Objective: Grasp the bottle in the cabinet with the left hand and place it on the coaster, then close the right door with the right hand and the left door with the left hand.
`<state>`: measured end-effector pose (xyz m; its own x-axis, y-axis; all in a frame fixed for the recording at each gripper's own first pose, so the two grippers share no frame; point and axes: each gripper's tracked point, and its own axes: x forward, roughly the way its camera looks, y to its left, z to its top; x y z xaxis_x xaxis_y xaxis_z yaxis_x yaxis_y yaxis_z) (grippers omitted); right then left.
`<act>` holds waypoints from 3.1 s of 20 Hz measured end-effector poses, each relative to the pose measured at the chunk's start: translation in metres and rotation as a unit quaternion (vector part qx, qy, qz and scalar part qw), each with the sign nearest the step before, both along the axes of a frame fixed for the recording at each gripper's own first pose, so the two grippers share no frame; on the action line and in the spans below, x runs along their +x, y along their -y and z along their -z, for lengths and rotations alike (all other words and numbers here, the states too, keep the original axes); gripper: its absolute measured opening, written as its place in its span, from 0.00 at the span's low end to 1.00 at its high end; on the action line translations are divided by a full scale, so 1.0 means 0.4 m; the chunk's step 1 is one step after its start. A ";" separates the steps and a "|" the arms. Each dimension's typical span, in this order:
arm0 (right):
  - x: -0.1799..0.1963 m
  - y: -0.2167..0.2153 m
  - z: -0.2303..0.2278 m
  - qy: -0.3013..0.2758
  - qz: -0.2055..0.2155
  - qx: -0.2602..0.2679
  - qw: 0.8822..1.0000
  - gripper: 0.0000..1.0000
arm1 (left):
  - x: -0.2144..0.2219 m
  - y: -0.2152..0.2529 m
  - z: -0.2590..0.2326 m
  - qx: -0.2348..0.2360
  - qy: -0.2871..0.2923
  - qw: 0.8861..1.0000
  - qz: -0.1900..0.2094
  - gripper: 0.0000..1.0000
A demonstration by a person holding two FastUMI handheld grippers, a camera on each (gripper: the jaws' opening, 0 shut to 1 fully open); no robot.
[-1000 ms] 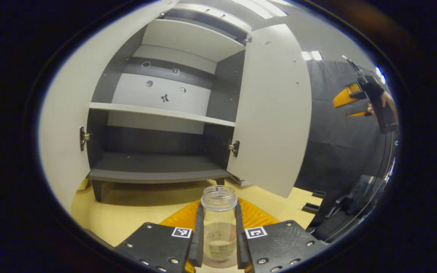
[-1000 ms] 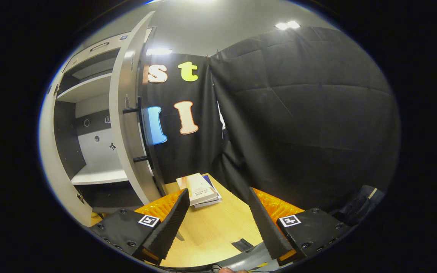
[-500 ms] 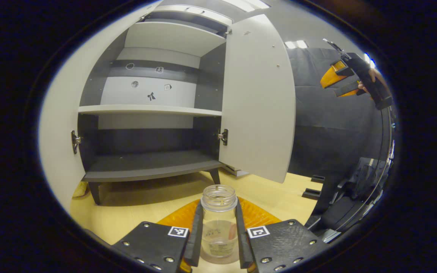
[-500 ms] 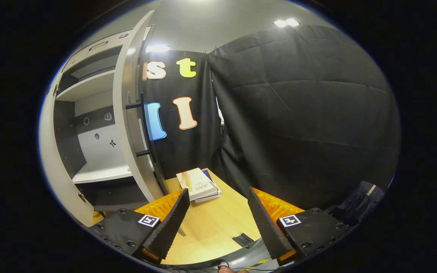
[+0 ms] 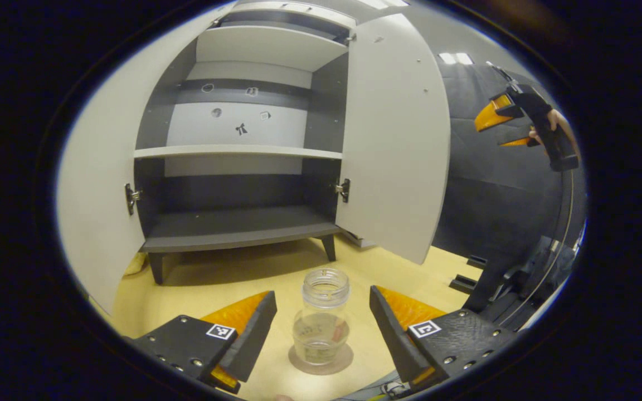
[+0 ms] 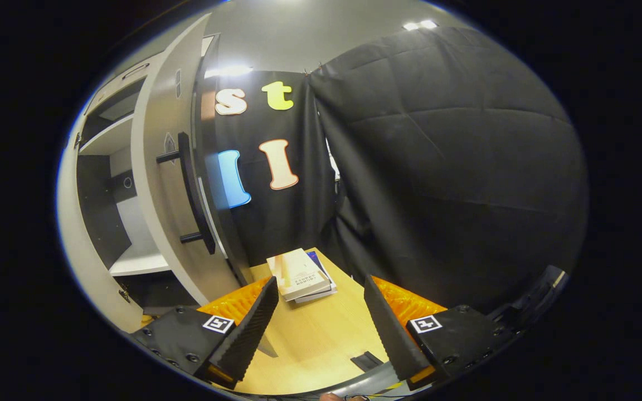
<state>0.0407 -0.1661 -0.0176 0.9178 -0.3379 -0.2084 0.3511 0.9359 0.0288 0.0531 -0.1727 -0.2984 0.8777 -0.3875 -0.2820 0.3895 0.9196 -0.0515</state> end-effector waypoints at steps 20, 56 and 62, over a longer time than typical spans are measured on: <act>0.226 0.047 -0.166 0.080 -0.208 -0.059 0.973 0.98 | -0.135 -0.052 -0.608 0.043 0.077 0.961 -0.263 0.98; 0.202 -0.274 -0.280 0.104 -0.261 -0.078 0.957 0.95 | -0.063 -0.399 -0.728 -0.027 0.075 0.959 -0.270 0.96; 0.220 -0.391 -0.255 0.104 -0.274 -0.054 0.955 0.95 | -0.100 -0.437 -0.732 -0.032 0.084 0.960 -0.264 0.98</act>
<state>0.1288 -0.0097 0.0842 0.9808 0.1950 0.0072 -0.1942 0.9790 -0.0619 0.0130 0.0020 -0.0057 0.9876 0.1132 -0.1089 -0.1233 0.9881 -0.0915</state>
